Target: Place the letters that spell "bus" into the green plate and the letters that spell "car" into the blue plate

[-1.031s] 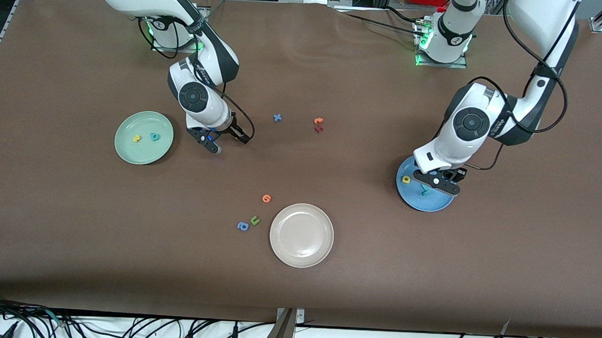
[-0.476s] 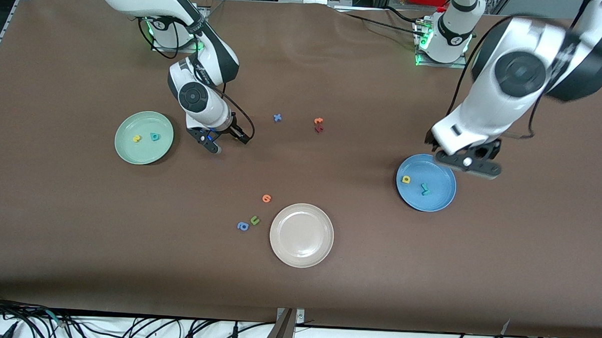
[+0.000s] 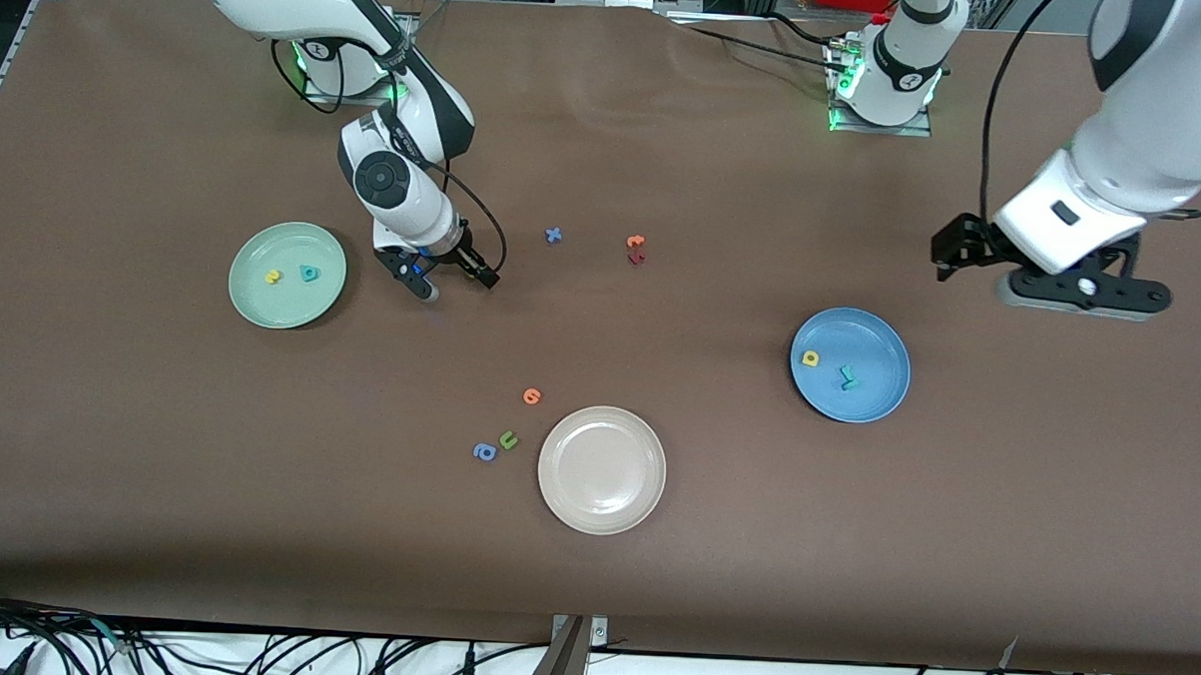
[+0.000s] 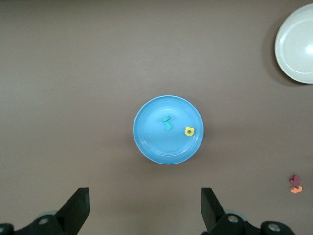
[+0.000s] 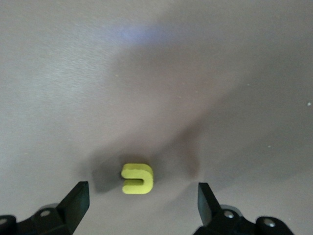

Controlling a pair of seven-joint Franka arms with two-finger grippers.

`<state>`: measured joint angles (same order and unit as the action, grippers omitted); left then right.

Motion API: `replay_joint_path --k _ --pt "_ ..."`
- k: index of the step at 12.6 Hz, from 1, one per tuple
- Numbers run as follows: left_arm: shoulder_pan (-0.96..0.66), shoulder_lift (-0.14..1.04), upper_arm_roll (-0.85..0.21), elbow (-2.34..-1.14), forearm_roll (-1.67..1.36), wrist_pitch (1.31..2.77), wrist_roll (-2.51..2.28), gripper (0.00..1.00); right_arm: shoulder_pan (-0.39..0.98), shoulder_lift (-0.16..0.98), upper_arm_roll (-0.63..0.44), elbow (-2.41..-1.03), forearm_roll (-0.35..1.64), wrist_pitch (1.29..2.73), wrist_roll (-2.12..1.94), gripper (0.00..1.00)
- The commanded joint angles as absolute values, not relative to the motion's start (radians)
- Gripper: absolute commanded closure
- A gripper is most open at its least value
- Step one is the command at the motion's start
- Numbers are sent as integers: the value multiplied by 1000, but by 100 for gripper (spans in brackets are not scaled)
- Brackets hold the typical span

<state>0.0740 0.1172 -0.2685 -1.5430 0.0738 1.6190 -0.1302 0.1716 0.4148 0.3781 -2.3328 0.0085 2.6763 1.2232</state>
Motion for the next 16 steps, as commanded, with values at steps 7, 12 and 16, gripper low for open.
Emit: replay_joint_path --k 7,12,16 --pt "-29 -16 -132 -1648 12 1606 -103 0 179 428 371 -2339 5 2715 1246 5" --pt "-26 -35 -140 -1663 9 1582 -84 0 179 452 370 -2339 3 2744 1244 9" --pt "-26 -28 -141 -1655 3 1580 -84 0 179 453 368 -2339 2 2743 1230 73"
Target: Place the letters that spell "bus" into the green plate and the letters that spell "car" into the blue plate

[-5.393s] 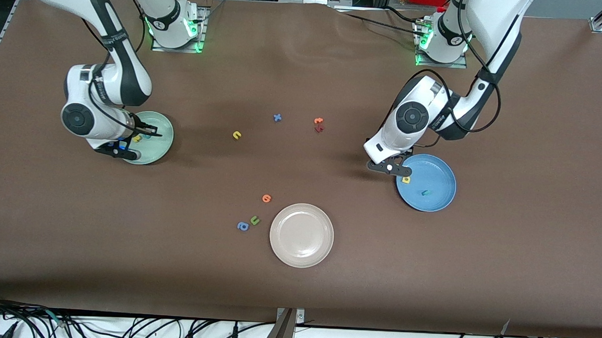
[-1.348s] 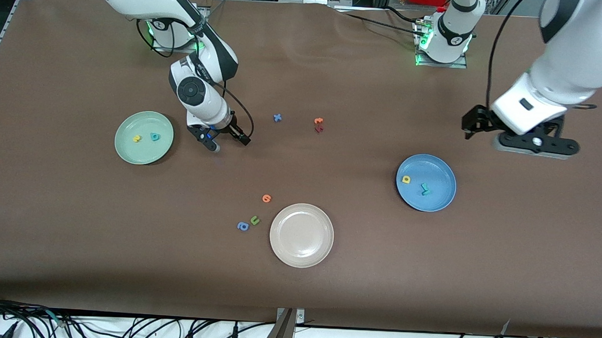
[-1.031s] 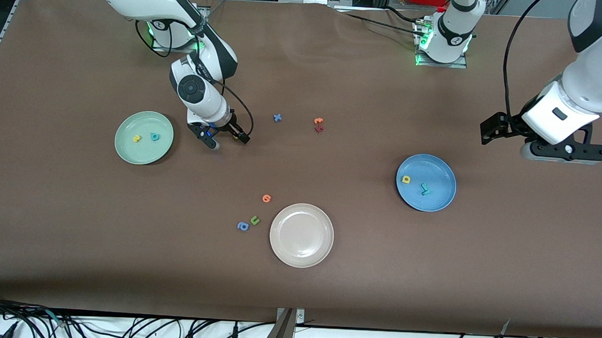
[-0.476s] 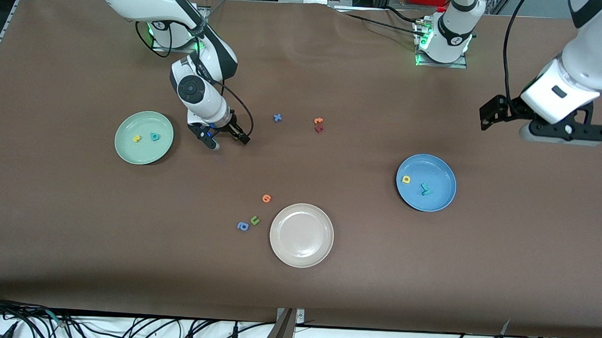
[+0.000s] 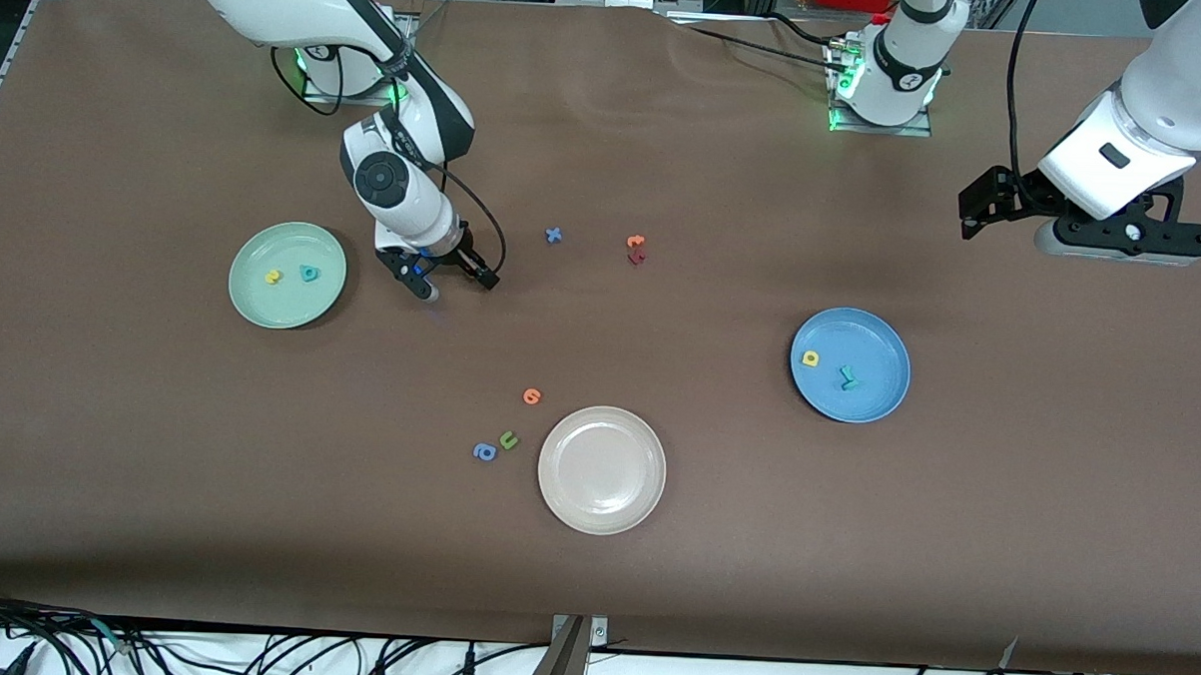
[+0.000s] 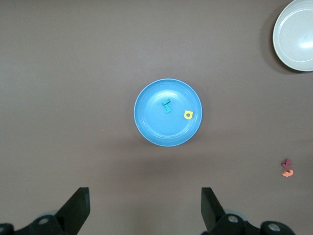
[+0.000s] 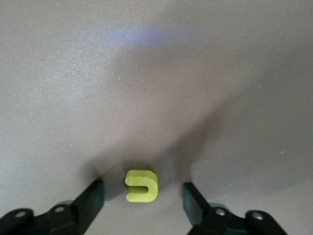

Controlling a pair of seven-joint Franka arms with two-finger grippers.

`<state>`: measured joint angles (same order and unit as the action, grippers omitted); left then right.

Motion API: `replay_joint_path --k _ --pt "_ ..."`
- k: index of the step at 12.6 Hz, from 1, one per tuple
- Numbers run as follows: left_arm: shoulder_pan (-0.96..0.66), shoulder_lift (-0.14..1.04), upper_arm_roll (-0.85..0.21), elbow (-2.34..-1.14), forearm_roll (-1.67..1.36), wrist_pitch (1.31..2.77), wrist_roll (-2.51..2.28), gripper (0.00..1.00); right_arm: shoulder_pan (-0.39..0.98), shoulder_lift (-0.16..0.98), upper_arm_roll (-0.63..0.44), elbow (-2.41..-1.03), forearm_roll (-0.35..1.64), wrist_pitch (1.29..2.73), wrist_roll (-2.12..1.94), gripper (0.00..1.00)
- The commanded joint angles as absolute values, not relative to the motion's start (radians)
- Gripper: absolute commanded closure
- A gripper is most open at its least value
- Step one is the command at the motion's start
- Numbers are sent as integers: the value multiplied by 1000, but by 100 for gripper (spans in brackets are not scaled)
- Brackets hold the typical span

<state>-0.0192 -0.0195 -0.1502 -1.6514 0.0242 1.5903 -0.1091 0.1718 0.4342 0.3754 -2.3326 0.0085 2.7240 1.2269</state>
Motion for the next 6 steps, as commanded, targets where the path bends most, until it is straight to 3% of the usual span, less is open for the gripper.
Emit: replay_joint_path --k 1,4,6 --pt "-26 -26 -141 -1655 2 1580 -84 0 179 453 365 -2339 2 2743 1229 84" --pt "-23 -26 -141 -1655 2 1580 -84 0 178 442 364 -2336 2 2734 1227 99" --pt "-23 -26 -141 -1655 2 1580 -84 0 178 391 356 -2315 2 2624 1226 99"
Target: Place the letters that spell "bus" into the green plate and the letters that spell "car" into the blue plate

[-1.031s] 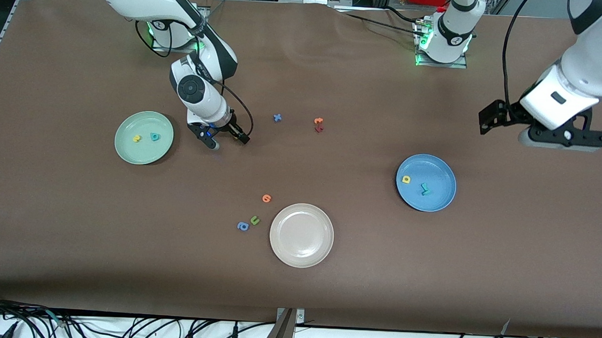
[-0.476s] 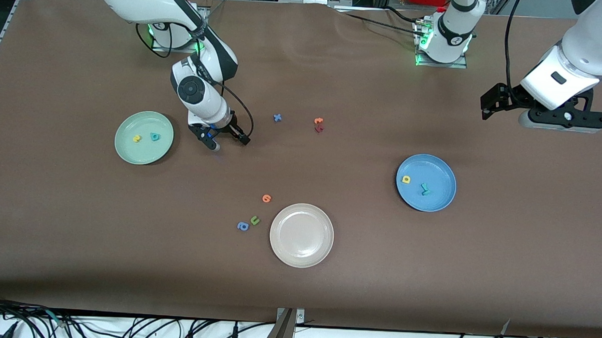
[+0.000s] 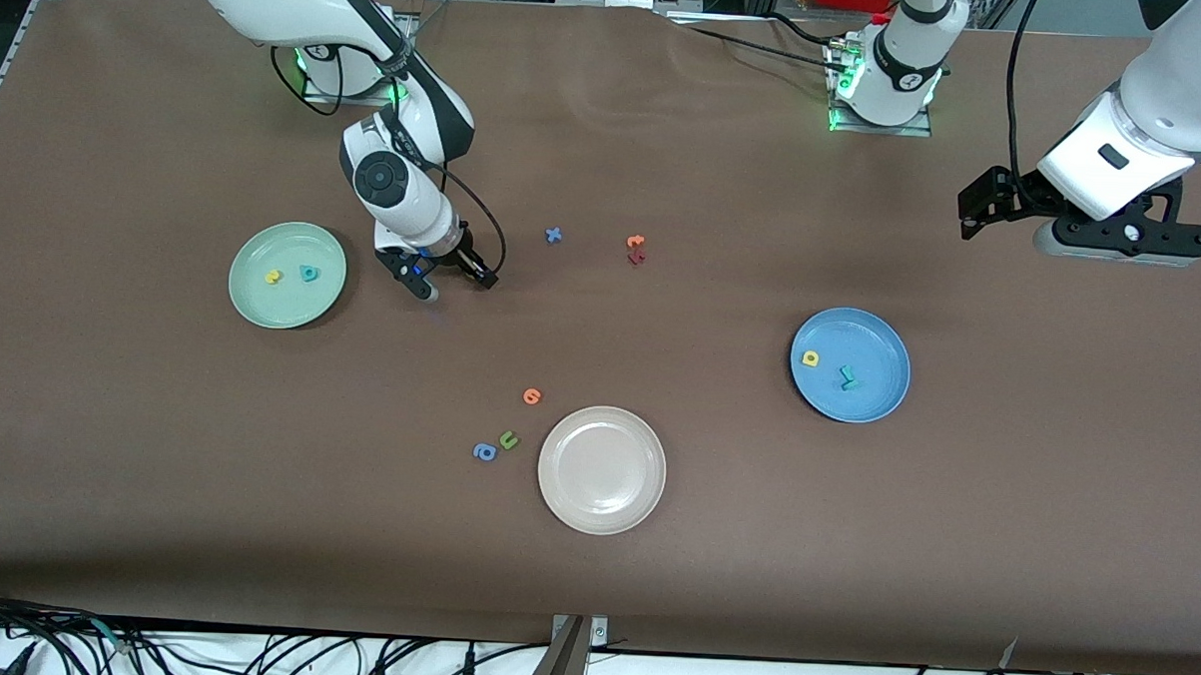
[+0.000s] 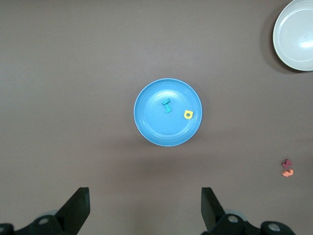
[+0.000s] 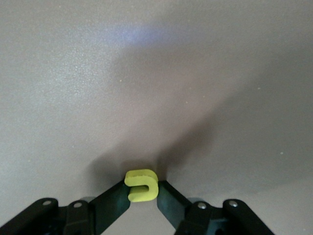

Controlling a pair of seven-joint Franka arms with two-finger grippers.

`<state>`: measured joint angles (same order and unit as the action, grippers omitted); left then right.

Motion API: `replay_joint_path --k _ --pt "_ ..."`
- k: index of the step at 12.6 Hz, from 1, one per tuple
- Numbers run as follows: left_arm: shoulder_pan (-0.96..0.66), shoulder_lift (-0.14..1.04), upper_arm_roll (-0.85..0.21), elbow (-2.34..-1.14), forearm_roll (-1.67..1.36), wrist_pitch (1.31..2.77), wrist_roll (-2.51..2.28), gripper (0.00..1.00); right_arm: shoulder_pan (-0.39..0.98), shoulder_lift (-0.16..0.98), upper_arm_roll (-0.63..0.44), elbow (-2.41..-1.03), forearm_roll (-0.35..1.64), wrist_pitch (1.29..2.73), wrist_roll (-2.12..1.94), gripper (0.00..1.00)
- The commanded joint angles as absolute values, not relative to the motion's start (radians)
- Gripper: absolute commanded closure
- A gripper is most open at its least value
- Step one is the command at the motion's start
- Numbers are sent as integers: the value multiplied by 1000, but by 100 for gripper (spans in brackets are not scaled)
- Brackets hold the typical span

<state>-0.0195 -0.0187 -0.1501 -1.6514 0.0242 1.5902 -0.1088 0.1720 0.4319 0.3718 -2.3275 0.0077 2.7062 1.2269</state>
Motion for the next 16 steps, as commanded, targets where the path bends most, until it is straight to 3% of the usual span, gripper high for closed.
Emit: replay_joint_path --k 1,4,6,8,11,13,16 --pt "-23 -26 -141 -1655 2 1580 -84 0 176 355 353 -2294 -2 2544 1223 99" --pt "-23 -26 -141 -1655 2 1580 -84 0 175 282 309 -2185 -3 2282 1145 99" --pt "-25 -26 -141 -1655 2 1580 -84 0 175 255 237 -2099 -3 2073 1009 99" --pt "-23 -26 -141 -1655 2 1580 -84 0 175 226 120 -2080 -3 1987 784 99" --pt "-23 -26 -141 -1655 2 1580 -84 0 173 235 -47 -2124 -3 1993 470 99" --pt "-23 -26 -141 -1655 2 1580 -84 0 172 248 -130 -2186 -3 2077 309 99" --pt "-23 -26 -141 -1655 2 1580 -86 0 169 296 -189 -2252 -2 2189 186 99"
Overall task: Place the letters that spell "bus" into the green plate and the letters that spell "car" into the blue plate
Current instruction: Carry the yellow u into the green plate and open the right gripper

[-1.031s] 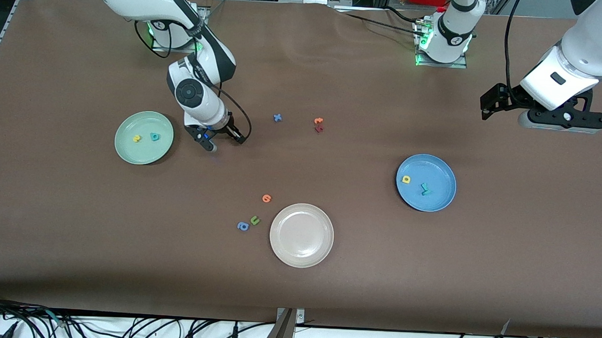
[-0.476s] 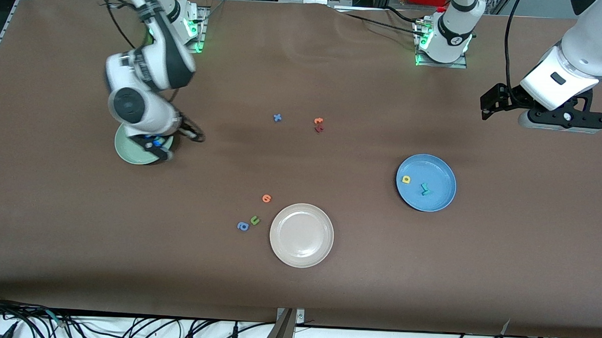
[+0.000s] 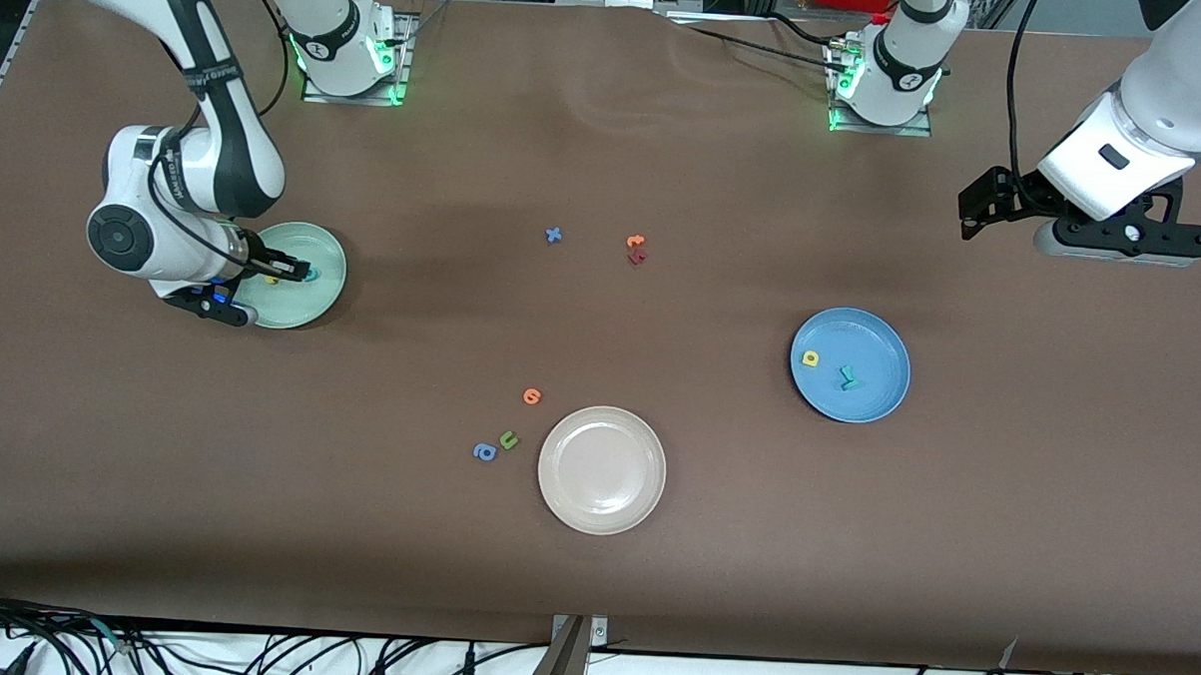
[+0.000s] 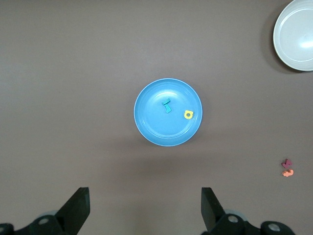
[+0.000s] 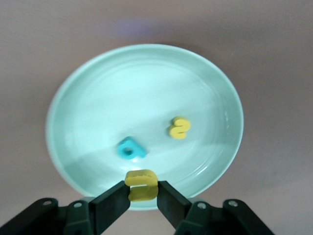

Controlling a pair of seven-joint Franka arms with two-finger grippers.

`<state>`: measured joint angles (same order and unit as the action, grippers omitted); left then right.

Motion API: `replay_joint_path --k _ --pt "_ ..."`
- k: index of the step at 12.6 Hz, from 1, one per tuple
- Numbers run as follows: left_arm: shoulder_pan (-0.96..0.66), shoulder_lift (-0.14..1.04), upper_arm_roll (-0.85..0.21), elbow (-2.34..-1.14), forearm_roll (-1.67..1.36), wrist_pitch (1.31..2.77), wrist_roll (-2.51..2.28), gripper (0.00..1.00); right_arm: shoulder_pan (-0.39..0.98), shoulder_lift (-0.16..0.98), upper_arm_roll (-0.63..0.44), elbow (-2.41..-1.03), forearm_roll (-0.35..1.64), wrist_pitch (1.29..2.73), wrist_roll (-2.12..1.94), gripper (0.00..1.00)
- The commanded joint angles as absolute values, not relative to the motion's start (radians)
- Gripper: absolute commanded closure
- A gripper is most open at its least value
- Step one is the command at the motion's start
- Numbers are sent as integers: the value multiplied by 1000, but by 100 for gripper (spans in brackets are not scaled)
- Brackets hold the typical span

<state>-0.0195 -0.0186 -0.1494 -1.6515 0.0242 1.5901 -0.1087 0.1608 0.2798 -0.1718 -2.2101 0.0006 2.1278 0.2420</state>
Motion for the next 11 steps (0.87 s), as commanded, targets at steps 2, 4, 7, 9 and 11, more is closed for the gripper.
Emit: replay_joint_path --k 2,4,7,9,11 --pt "-23 -26 -141 -1655 2 1580 -86 0 167 305 -190 -2272 0 2229 176 95" --pt "-23 -26 -141 -1655 2 1580 -86 0 166 301 -192 -2266 0 2224 137 23" --pt "-23 -26 -141 -1655 0 1580 -86 0 167 223 -206 -2188 0 2072 127 0" --pt "-23 -26 -141 -1655 2 1580 -86 0 169 161 -201 -2024 3 1828 127 0" --pt "-23 -26 -141 -1655 2 1580 -86 0 178 156 -198 -1810 11 1595 127 0"
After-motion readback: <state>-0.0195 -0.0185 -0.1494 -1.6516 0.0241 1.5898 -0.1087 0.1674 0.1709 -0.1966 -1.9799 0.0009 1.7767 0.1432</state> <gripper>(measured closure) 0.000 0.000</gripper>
